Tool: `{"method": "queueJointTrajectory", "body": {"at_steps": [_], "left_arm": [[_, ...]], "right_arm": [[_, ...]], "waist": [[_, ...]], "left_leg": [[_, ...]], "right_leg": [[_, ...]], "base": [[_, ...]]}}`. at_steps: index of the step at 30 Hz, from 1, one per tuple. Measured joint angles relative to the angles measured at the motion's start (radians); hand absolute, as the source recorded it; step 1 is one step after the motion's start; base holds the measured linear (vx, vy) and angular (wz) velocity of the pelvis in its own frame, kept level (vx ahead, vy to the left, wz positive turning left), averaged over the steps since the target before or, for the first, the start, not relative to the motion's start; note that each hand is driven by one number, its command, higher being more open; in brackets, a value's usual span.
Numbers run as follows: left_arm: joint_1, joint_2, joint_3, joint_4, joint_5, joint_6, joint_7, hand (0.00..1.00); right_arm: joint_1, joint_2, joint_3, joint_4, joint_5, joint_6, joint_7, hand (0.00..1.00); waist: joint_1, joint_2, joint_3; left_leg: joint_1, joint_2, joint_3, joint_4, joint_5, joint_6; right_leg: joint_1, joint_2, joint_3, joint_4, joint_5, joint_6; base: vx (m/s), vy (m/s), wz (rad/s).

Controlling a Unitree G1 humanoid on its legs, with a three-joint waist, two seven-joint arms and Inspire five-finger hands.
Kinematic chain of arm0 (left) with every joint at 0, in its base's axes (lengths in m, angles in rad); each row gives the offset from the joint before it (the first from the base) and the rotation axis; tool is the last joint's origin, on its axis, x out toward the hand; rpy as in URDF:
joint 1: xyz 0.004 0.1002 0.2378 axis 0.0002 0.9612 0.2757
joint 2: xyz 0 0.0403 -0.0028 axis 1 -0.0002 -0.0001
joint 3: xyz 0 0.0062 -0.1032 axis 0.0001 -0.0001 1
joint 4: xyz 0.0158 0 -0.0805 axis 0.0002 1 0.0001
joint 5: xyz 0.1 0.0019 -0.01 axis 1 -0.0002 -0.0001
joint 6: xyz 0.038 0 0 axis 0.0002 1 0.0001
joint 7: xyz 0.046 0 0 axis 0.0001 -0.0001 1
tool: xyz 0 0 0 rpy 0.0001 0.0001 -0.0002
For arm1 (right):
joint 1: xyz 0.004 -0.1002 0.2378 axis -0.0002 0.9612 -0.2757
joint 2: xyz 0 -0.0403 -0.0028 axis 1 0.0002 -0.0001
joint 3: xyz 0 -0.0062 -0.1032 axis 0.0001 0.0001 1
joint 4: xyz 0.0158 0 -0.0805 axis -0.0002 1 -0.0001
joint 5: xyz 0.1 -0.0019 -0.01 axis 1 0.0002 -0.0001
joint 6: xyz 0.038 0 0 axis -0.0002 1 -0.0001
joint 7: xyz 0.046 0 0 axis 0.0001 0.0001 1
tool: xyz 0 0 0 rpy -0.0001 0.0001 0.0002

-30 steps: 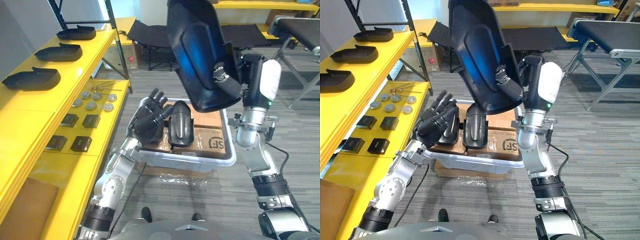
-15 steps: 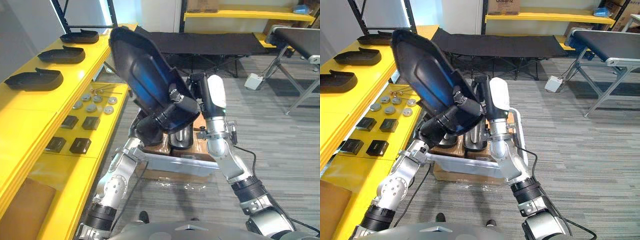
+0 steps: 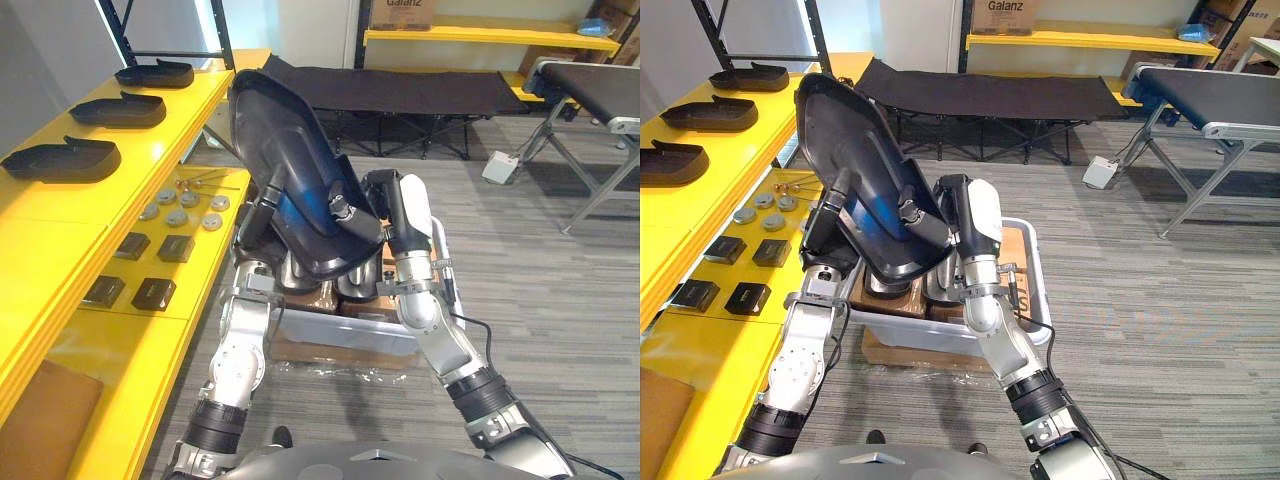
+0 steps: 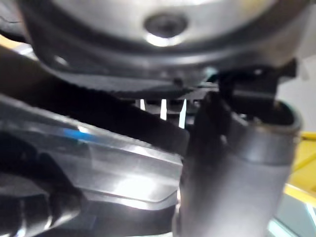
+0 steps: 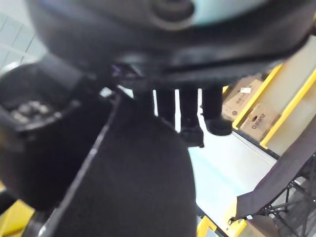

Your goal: Walk over and take three plastic housings, then place them on the shelf

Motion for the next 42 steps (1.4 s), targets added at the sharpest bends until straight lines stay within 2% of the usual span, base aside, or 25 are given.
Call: {"method": "queueJointTrajectory", "body": {"at_steps": [7, 14, 25, 26, 30, 33, 37, 38, 42], "left_arm": [[0.000, -0.030, 0.009, 0.000, 0.048, 0.000, 0.074, 0.00], [-0.002, -0.039, 0.036, 0.000, 0.138, 0.083, 0.034, 0.00], [-0.006, -0.024, 0.035, 0.032, 0.142, 0.103, -0.071, 0.00], [-0.006, -0.020, 0.035, 0.034, 0.142, 0.102, -0.076, 1.00], [-0.006, 0.012, 0.017, 0.050, 0.176, 0.106, -0.123, 1.00], [-0.006, 0.084, -0.055, 0.050, 0.245, 0.181, -0.205, 1.00], [-0.005, 0.102, -0.084, 0.056, 0.258, 0.220, -0.214, 1.00], [-0.005, 0.102, -0.098, 0.068, 0.277, 0.219, -0.215, 0.00], [-0.002, 0.128, -0.119, 0.079, 0.293, 0.241, -0.217, 0.00]], "right_arm": [[0.007, 0.026, 0.031, -0.001, -0.004, 0.007, -0.029, 0.00], [0.041, 0.036, 0.028, 0.000, 0.003, 0.006, -0.044, 0.00], [0.044, -0.002, 0.030, 0.000, 0.035, -0.026, -0.062, 0.00], [0.044, -0.002, 0.031, 0.000, 0.039, -0.026, -0.062, 0.00], [0.044, -0.014, 0.032, 0.000, 0.045, -0.026, -0.061, 0.00], [0.043, -0.063, 0.039, -0.001, 0.085, -0.025, -0.044, 0.00], [0.043, -0.103, 0.040, -0.001, 0.095, -0.024, -0.027, 0.00], [0.043, -0.112, 0.041, -0.001, 0.106, -0.024, -0.020, 0.00], [0.043, -0.122, 0.041, -0.001, 0.106, -0.024, -0.018, 0.00]], "waist": [[-0.001, -0.008, -0.005], [-0.002, -0.014, -0.019], [-0.015, -0.005, -0.028], [-0.017, -0.005, -0.028], [-0.019, -0.005, -0.028], [-0.011, -0.002, -0.030], [-0.008, 0.000, -0.031], [-0.009, 0.001, -0.032], [-0.008, 0.010, -0.037]], "left_leg": [[0.000, 0.000, 0.003, 0.000, 0.000, 0.000], [0.000, 0.000, 0.006, 0.001, -0.002, -0.003], [0.002, 0.002, 0.013, 0.003, -0.005, -0.006], [0.002, 0.002, 0.014, 0.003, -0.005, -0.006], [0.002, 0.002, 0.015, 0.003, -0.006, -0.008], [0.002, 0.001, 0.017, 0.003, -0.007, -0.010], [0.003, 0.002, 0.021, 0.003, -0.008, -0.010], [0.004, 0.002, 0.022, 0.003, -0.008, -0.010], [0.004, 0.005, 0.023, 0.003, -0.008, -0.011]], "right_leg": [[-0.001, 0.000, 0.000, 0.000, -0.005, -0.008], [-0.003, -0.001, 0.002, 0.000, -0.006, -0.009], [-0.007, -0.001, 0.010, 0.000, -0.006, -0.010], [-0.007, -0.001, 0.011, 0.000, -0.006, -0.010], [-0.008, -0.001, 0.014, 0.000, -0.006, -0.010], [-0.009, -0.001, 0.016, 0.000, -0.005, -0.009], [-0.011, 0.001, 0.021, 0.000, -0.005, -0.008], [-0.012, 0.001, 0.023, 0.000, -0.005, -0.008], [-0.012, 0.007, 0.025, 0.000, -0.004, -0.007]], "base": [[0.00, 0.000, 0.00], [0.00, 0.000, 0.00], [0.00, 0.000, -0.01], [0.00, 0.000, 0.00], [0.00, 0.000, 0.00], [0.00, 0.000, 0.00], [0.00, 0.000, -0.04], [0.00, 0.002, -0.04], [0.00, 0.000, 0.00]]}}
